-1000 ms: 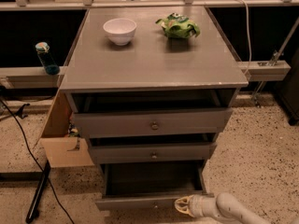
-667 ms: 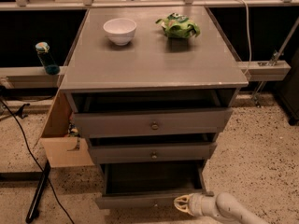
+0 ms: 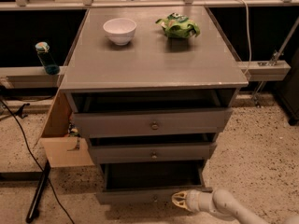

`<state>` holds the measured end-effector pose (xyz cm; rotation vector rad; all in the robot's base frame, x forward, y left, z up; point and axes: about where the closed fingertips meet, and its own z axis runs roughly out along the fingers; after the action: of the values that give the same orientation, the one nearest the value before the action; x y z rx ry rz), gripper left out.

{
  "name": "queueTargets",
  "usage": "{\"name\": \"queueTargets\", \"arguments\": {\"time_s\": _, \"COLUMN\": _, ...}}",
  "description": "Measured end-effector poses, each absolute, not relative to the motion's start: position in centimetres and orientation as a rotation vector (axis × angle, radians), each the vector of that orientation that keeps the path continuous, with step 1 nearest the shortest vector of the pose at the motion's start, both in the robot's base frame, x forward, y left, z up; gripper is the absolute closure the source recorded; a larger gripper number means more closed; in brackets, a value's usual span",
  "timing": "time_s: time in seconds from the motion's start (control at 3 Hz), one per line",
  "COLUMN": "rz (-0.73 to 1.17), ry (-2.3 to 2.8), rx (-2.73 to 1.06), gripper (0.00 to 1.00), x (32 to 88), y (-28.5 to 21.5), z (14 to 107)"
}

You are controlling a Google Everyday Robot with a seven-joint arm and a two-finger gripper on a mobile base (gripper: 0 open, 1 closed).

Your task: Close bottom drawer

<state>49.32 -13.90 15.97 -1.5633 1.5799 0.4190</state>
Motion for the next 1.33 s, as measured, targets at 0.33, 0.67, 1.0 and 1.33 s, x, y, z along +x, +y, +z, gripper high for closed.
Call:
{"name": "queueTargets", "arguments": {"time_s": 0.33, "rz": 0.419, "ry": 1.580, "rx": -1.563, "gripper": 1.00, "x": 49.1, "y": -13.9, "z": 16.0}}
{"name": "queueTargets", "arguments": {"time_s": 0.67, "rz": 0.390, "ry": 1.565, "rx": -1.554, "gripper": 1.00, "x": 51.5, "y": -13.6, "z": 15.7}}
{"name": "queueTargets", "arguments": {"time_s": 1.0, "rz": 0.390, "ry": 1.565, "rx": -1.555, "gripper": 1.00, "x": 51.5, "y": -13.6, "z": 15.7}}
{"name": "queueTargets", "arguments": {"time_s": 1.33, "rz": 0.315, "ry": 1.596, "rx": -1.623, "gripper": 1.00, "x": 54.7, "y": -12.6, "z": 14.9}}
